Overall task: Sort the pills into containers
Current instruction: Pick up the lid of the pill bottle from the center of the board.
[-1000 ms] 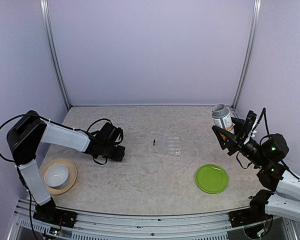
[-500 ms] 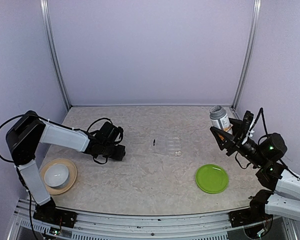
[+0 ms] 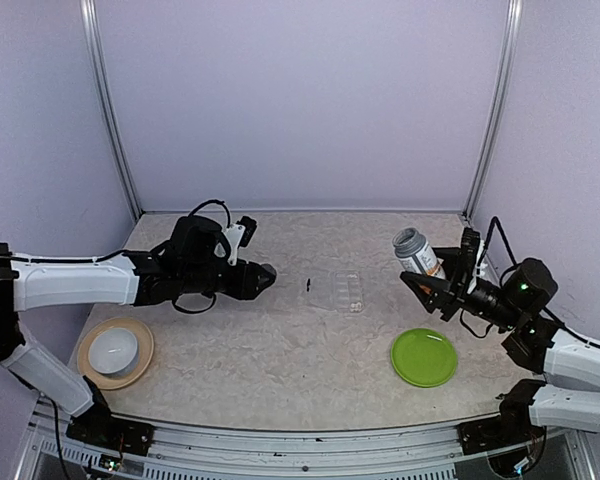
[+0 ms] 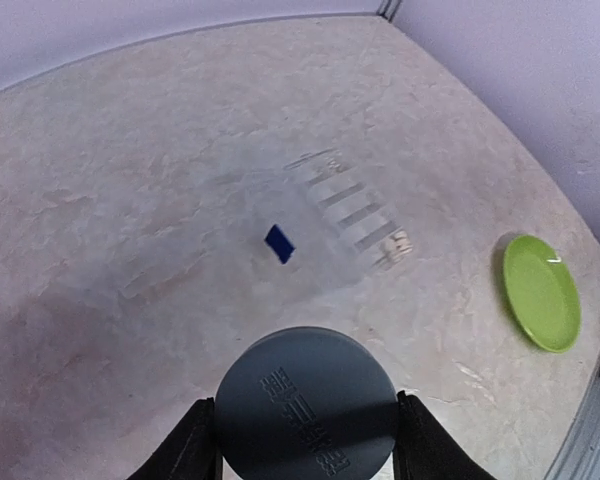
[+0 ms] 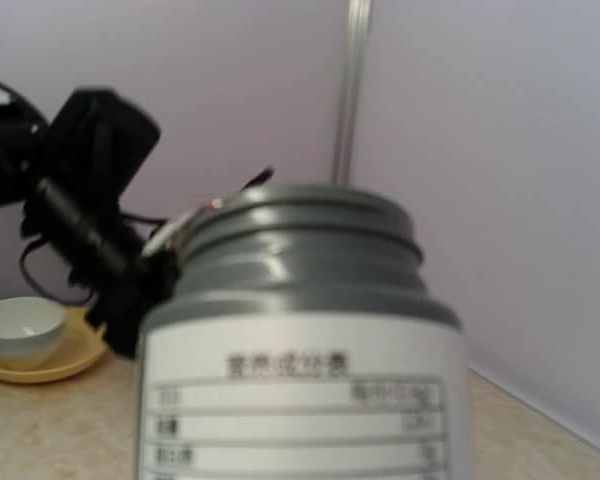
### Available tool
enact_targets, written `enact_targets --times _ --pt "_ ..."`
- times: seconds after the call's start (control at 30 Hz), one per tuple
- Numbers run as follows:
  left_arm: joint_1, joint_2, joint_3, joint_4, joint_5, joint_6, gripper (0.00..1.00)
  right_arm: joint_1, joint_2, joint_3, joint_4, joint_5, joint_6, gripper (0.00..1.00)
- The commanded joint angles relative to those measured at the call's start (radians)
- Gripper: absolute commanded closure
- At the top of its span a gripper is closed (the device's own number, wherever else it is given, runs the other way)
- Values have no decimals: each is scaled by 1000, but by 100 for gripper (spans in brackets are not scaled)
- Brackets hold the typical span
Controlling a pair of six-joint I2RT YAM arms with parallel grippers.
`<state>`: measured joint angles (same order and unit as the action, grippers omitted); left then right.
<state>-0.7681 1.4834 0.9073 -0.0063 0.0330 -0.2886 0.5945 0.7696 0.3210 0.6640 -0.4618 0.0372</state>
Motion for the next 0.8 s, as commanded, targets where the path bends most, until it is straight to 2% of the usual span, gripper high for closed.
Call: enact_targets --times 0.0,0.27,0.47,0.77 --pt "-41 -93 9 73 157 -21 55 21 16 35 52 -89 13 98" --pt "-138 -191 59 167 267 -51 55 102 86 61 51 -115 -26 98" --pt "-178 -207 83 212 306 -95 55 190 111 95 1 -36 -87 98" --pt "-242 -183 99 275 319 -144 54 258 148 120 -4 57 -117 98"
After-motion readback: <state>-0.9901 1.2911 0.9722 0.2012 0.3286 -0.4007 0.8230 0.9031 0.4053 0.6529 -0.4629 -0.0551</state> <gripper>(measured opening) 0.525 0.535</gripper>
